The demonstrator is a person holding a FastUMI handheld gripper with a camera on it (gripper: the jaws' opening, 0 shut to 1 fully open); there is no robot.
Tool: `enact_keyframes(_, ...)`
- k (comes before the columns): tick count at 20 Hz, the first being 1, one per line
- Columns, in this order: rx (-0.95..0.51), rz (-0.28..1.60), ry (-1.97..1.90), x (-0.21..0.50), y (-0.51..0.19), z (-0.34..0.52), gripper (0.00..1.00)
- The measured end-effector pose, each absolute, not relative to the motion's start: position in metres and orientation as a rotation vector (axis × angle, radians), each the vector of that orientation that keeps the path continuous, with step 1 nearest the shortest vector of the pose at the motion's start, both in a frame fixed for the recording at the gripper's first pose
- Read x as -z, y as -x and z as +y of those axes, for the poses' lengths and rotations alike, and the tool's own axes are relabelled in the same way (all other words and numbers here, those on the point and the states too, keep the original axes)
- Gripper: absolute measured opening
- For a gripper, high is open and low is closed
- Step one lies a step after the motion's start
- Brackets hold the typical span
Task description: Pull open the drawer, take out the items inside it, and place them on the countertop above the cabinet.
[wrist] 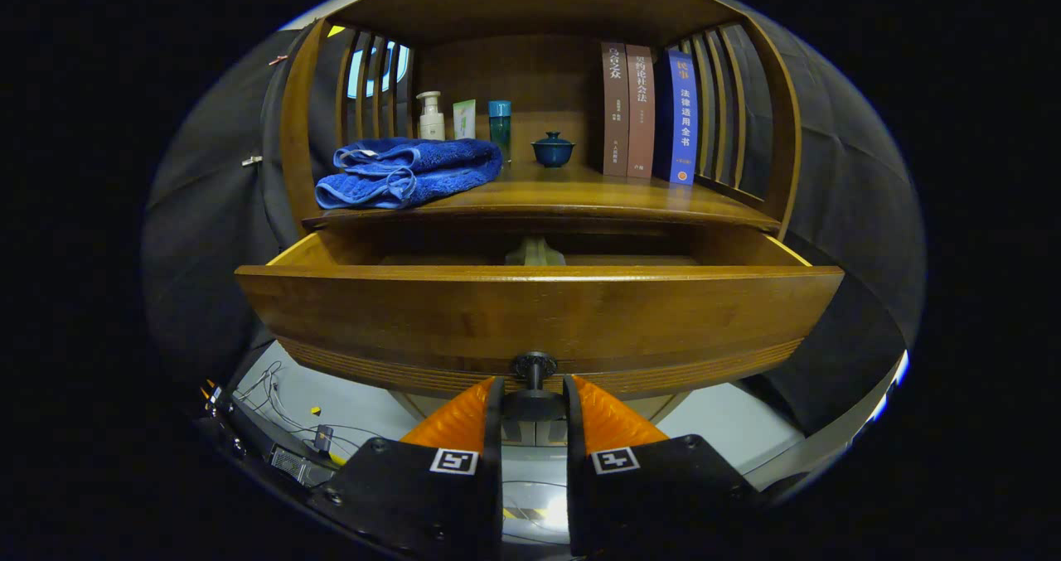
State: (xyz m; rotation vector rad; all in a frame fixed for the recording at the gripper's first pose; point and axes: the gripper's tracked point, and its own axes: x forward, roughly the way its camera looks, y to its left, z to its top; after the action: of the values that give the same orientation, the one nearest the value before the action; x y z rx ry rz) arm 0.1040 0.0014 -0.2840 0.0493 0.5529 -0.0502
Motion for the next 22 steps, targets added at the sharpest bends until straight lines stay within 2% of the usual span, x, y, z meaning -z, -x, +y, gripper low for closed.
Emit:
enact_keyframes(10,0.043,0.601,-0.071,0.289,-0.032,0.004,0.35)
enact_keyframes(18,0.044,0.616,-0.070,0.292,-0.016,0.005,0.35)
enact_keyframes(21,0.040,0.648,-0.050,0.297,-0.009,0.007,0.46)
enact_keyframes(22,0.046,0.680,-0.058,0.301,-0.004,0.006,0.57)
